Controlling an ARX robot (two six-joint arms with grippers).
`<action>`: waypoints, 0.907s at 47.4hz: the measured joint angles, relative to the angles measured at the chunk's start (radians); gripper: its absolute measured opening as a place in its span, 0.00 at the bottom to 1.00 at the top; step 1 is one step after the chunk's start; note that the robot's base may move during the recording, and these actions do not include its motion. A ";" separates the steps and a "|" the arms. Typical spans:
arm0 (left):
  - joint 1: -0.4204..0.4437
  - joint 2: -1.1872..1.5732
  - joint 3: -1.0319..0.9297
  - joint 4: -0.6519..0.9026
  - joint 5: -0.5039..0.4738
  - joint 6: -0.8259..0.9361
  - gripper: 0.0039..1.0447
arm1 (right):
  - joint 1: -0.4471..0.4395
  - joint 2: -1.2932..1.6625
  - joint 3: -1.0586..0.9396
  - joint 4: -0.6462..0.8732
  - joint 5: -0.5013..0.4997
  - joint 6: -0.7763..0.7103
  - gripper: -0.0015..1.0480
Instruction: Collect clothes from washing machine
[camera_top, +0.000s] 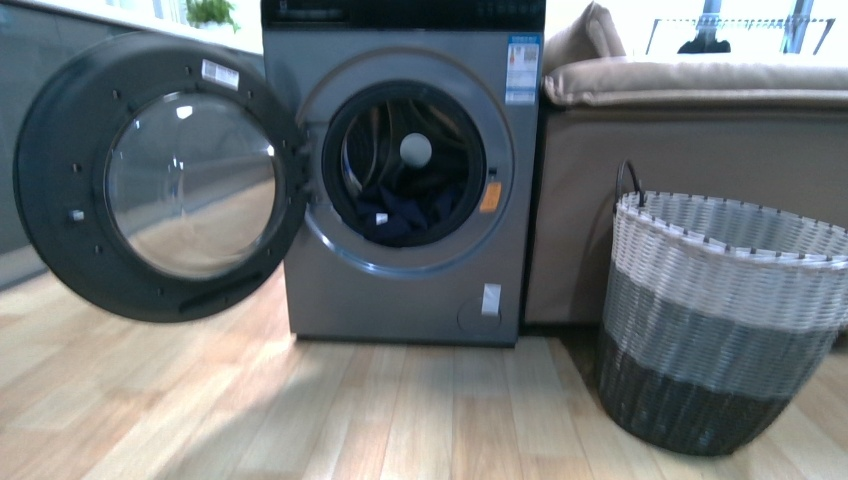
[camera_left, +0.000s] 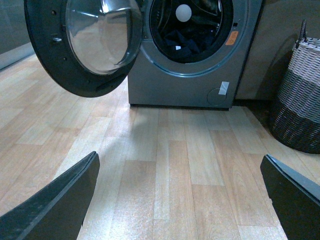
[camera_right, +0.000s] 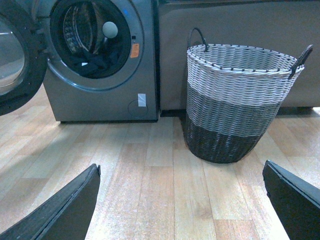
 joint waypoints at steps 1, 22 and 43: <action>0.000 0.000 0.000 0.000 0.000 0.000 0.94 | 0.000 0.000 0.000 0.000 0.000 0.000 0.92; 0.000 0.000 0.000 0.000 0.000 0.000 0.94 | 0.000 0.000 0.000 0.000 0.000 0.000 0.92; 0.000 0.000 0.000 0.000 0.000 0.000 0.94 | 0.000 0.000 0.000 0.000 0.000 0.000 0.92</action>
